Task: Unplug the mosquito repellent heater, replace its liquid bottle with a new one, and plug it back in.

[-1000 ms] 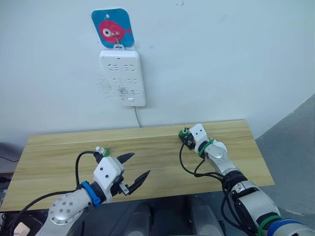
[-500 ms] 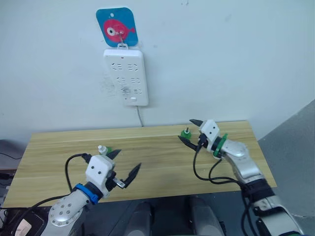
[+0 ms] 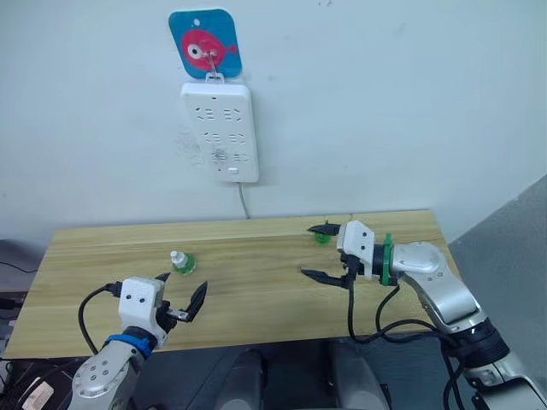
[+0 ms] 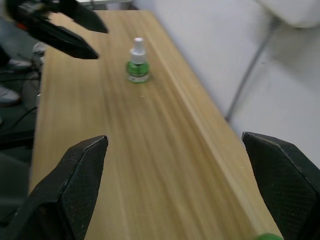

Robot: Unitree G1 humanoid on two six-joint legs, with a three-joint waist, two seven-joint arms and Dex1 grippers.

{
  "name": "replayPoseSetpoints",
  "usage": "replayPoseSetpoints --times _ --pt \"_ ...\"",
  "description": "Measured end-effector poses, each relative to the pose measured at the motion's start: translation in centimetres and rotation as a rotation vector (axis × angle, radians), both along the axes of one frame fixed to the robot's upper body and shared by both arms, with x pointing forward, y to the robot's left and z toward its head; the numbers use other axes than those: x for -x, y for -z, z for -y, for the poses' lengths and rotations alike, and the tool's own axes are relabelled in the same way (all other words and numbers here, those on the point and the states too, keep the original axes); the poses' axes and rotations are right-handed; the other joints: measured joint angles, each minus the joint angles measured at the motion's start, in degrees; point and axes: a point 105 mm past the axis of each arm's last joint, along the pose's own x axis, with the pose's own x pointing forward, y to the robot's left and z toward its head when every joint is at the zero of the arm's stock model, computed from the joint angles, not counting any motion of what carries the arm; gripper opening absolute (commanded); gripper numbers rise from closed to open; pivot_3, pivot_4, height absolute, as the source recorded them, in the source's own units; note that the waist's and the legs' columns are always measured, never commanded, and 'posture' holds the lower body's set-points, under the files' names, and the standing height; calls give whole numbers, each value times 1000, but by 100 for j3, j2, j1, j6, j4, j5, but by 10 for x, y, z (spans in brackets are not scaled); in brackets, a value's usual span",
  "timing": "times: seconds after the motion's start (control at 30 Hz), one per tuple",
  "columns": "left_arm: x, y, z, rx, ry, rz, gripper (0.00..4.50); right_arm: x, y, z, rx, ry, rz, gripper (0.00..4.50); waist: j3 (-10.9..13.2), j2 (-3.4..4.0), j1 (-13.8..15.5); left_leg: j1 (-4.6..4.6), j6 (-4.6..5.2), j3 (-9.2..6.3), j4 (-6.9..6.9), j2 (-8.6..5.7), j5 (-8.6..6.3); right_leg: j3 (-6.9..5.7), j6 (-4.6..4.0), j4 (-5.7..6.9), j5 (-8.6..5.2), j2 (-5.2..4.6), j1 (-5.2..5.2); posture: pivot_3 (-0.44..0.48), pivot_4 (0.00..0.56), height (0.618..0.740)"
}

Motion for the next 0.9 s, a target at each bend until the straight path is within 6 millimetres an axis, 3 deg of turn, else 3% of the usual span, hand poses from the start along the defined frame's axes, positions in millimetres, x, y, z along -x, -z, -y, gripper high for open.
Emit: replayPoseSetpoints --times 0.23,0.4,0.57,0.63,0.77,0.9 --pt "-19 4 -10 -13 -24 16 4493 18 0 -6 46 -65 3 4500 111 -11 -3 -3 -2 -5 1 2 1 -7 5 1 -2 0 -2 -16 341 740" --pt "-37 -1 -16 -16 -37 44 4493 21 -6 -11 40 -49 6 4500 253 -10 -23 -2 -3 -2 1 2 1 -2 -1 -1 2 -2 -5 -66 391 740" --pt "-49 8 -20 -18 -40 34 4493 23 -13 -20 34 -33 -1 4500 408 -12 -69 -8 -3 0 -1 3 1 -3 -16 0 11 -2 -11 -107 427 740" --pt "-42 14 -21 -30 -27 20 3962 26 -15 -24 30 -32 -11 4500 469 -29 -115 -12 -3 -3 -2 6 0 0 -15 -5 11 -5 -15 -101 432 740" --pt "-14 28 -25 -57 -9 -35 3962 26 -15 -24 32 -10 -25 4500 540 -38 -174 -8 1 -2 -6 37 -3 11 -4 -11 4 -16 -15 -66 454 740" --pt "-22 17 -18 -25 -31 34 3962 26 -14 -23 37 0 -43 4500 648 -34 -49 -9 -7 -3 1 44 9 -3 20 -7 -7 -11 -5 -63 453 740"
